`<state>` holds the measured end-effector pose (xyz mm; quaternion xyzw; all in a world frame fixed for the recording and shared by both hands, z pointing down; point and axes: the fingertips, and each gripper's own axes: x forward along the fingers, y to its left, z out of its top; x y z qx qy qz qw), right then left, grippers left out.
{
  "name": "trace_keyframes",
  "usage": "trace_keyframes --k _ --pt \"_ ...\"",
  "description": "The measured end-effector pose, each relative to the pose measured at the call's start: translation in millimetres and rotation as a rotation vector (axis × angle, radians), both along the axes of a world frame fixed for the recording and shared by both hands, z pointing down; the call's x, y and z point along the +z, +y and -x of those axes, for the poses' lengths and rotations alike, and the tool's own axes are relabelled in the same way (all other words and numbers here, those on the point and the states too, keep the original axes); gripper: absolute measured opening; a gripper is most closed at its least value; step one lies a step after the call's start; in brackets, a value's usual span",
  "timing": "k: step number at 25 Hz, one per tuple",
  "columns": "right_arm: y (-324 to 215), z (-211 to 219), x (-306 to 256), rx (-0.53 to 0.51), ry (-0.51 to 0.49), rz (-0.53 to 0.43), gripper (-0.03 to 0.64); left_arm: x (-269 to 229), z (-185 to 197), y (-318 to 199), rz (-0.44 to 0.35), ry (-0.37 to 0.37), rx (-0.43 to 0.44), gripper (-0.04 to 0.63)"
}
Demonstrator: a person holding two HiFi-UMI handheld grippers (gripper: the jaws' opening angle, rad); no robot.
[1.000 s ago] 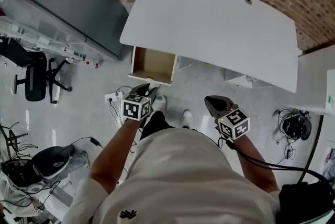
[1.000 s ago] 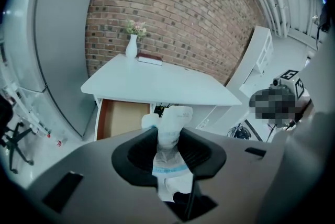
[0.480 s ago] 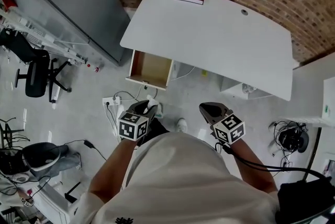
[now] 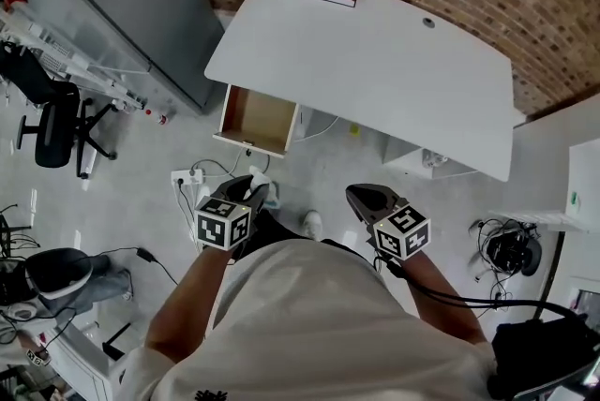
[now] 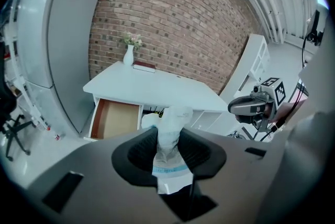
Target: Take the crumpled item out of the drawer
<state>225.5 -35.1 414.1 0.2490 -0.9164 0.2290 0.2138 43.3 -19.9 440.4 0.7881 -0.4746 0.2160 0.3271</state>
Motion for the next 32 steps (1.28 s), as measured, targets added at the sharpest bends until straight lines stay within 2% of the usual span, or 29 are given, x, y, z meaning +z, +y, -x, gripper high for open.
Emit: trace_keyframes --k 4,10,15,21,32 --pt "4.9 4.7 0.4 -0.045 0.022 -0.013 0.032 -3.6 0.2 -4.0 -0.004 -0.013 -0.006 0.132" --pt "-3.5 6.8 -2.3 -0.017 0.013 -0.025 0.032 -6.1 2.4 -8.2 -0.011 -0.012 -0.009 0.131" --pt "5.1 18.9 -0.4 -0.076 0.045 -0.041 0.031 -4.1 11.5 -4.2 -0.007 -0.020 -0.017 0.132" --pt "3.0 15.4 -4.9 -0.057 0.033 -0.048 0.029 -4.0 12.9 -2.0 -0.007 -0.021 -0.029 0.132" --pt "14.6 20.6 -3.1 -0.083 0.033 -0.058 0.029 5.1 5.7 8.6 0.004 -0.022 -0.021 0.132"
